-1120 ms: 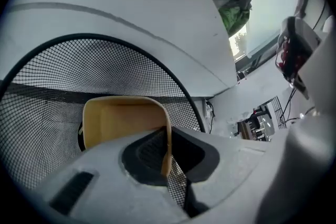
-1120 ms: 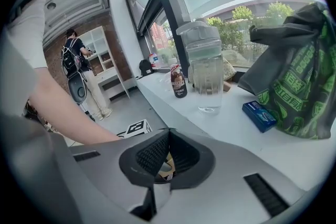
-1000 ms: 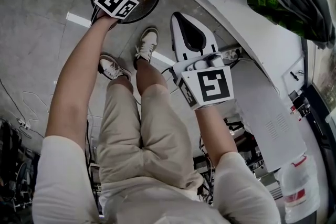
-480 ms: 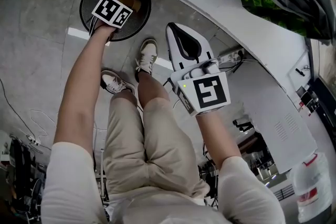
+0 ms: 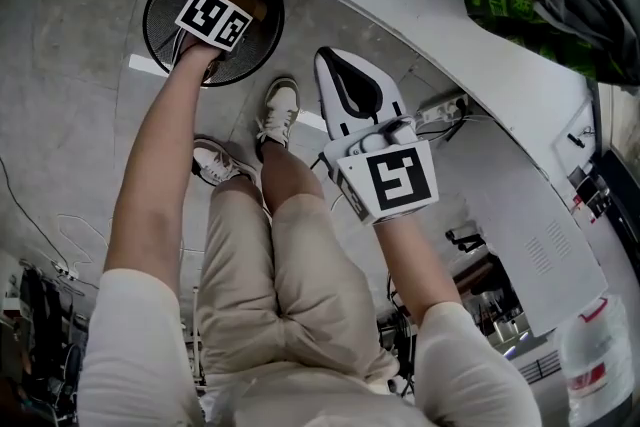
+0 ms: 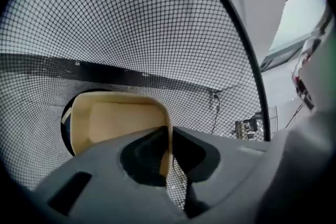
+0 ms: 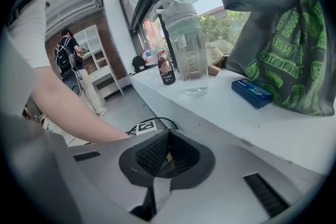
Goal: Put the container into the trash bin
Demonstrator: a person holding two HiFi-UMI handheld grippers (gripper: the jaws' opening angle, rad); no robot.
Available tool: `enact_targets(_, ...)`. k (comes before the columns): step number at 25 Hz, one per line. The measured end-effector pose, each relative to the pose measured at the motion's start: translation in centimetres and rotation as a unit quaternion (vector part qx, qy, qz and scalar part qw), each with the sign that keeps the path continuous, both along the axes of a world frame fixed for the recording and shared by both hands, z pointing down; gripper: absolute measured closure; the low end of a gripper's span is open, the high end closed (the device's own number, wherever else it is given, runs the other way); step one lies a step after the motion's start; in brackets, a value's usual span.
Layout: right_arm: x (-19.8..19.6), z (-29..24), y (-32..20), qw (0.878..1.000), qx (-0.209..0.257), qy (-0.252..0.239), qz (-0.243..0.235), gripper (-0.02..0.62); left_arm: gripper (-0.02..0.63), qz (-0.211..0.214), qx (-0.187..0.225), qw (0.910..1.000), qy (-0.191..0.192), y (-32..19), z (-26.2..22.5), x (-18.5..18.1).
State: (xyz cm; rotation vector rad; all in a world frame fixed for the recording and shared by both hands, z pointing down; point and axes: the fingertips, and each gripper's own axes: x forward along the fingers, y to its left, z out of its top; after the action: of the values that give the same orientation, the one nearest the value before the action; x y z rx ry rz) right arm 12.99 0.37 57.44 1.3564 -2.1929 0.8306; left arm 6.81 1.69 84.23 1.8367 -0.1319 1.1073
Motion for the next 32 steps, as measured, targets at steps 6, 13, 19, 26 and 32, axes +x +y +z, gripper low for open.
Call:
enact_targets(6, 0.1, -0.1, 0.5, 1.0, -0.001, -0.001, 0.005, 0.594, 0.529, -0.012, 0.001, 0.9998, 0.015, -0.1, -0.4, 0.5)
enact_targets(13, -0.6, -0.8, 0.6, 1.0, 0.005, -0.003, 0.006, 0.594, 0.484, -0.035, 0.053, 0.9973, 0.037, -2.0, -2.5, 0.8)
enact_targets(19, -2.1, -4.5, 0.9, 1.0, 0.011, 0.0, 0.002, 0.594, 0.552, -0.079, 0.078, 0.9911, 0.073, -2.5, -9.0, 0.2)
enact_targets(26, -5.0, -12.0, 0.7, 0.999, 0.038, -0.004, -0.006, 0.594, 0.588, -0.118, 0.125, 0.9784, 0.115, -2.4, -19.1, -1.8)
enact_targets(32, -6.6, -18.8, 1.7, 0.999, 0.045, 0.004, -0.011, 0.594, 0.589, -0.177, 0.16, 0.9614, 0.137, -2.4, -28.4, -6.1)
